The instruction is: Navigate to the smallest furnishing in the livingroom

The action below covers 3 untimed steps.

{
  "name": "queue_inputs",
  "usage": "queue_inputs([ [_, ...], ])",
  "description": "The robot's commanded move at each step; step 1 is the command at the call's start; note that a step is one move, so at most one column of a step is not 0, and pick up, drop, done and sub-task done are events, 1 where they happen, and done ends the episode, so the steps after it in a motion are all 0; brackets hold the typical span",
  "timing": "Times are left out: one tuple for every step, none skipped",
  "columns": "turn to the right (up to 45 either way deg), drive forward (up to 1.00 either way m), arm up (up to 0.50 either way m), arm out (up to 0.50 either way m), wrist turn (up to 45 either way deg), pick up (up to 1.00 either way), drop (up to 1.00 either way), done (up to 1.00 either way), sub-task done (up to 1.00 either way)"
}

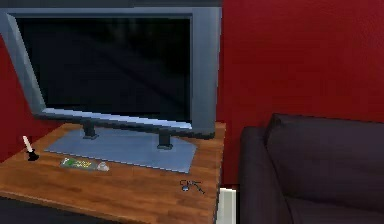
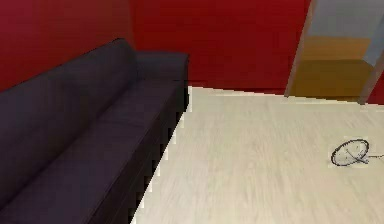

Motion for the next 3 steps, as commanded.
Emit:
queue_inputs([
  [15.0,0.00,0.00,0.00,0.0,0.00,0.00,0.00,0.00],
  [0.0,0.05,0.00,0.00,0.0,0.00,0.00,0.00,0.00],
  [-45.0,0.00,0.00,0.00,0.0,0.00,0.00,0.00,0.00],
])
